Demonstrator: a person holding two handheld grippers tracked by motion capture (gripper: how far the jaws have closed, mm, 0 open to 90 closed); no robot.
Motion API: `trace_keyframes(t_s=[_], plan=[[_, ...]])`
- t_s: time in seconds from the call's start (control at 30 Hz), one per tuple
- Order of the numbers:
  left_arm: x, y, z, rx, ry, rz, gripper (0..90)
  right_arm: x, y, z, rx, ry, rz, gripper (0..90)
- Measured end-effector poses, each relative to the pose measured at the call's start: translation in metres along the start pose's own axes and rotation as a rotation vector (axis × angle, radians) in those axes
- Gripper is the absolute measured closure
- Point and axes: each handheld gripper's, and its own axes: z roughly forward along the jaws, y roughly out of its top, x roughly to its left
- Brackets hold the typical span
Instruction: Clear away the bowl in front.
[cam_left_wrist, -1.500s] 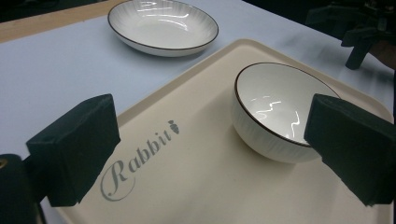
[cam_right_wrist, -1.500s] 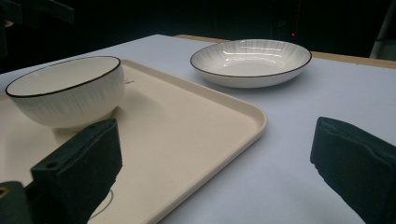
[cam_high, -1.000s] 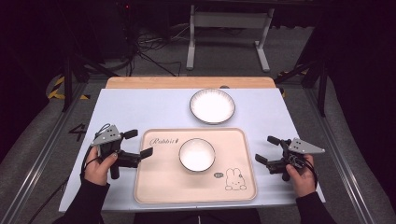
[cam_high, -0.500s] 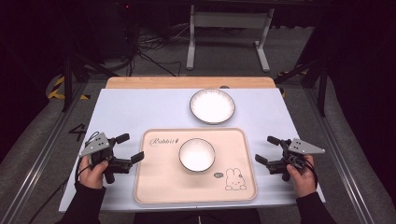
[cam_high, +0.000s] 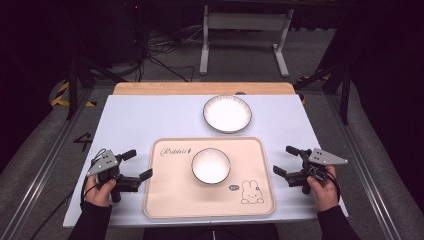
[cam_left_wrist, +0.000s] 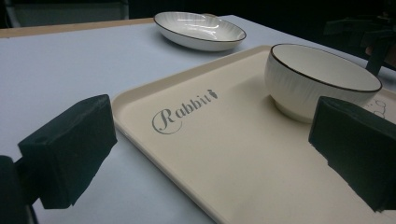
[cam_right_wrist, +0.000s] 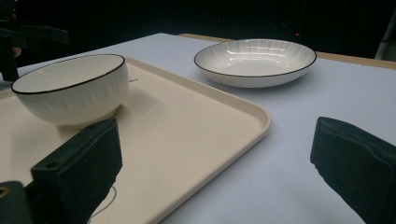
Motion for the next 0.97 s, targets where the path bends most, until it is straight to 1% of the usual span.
trace_keyframes(t_s=[0.17,0.2,0.27,0.4,0.47,0.53,0.6,0.67,0.8,0.97], plan=[[-0.0001,-0.0044,0.0003,-0.002,-0.009,-0.004,1.5,0.0003,-0.0002,-0.0003,-0.003,0.002,-0.005,2.6],[-0.0002,-0.0056,0.0005,-0.005,-0.011,-0.011,1.5,0.0004,-0.0002,-0.0002,-0.001,0.002,-0.006,2.6],[0.0005,-0.0072,0.0001,-0.005,-0.011,-0.006,1.5,0.0007,-0.0001,0.0000,0.000,0.005,-0.008,2.6],[0.0017,-0.0084,-0.0015,-0.023,-0.017,-0.009,1.8,0.0006,-0.0001,-0.0001,0.000,0.006,-0.009,2.6],[0.0020,-0.0087,-0.0018,-0.023,-0.022,-0.009,1.8,0.0005,-0.0001,-0.0001,0.000,0.006,-0.008,2.6],[0.0012,-0.0087,-0.0009,-0.012,-0.025,-0.008,1.8,0.0006,-0.0002,-0.0001,0.000,0.006,-0.009,2.6],[-0.0001,-0.0083,0.0007,-0.001,-0.016,0.000,1.9,0.0007,-0.0002,0.0000,0.000,0.007,-0.012,2.6],[-0.0004,-0.0082,0.0006,0.002,-0.021,0.008,1.8,0.0007,-0.0002,-0.0001,0.000,0.005,-0.009,2.6],[0.0010,-0.0086,0.0004,-0.010,-0.019,-0.011,1.9,0.0006,-0.0003,-0.0002,-0.001,0.004,-0.008,2.6],[0.0009,-0.0084,0.0005,-0.006,-0.020,-0.002,2.0,0.0004,-0.0002,0.0000,0.000,0.003,-0.006,2.6]])
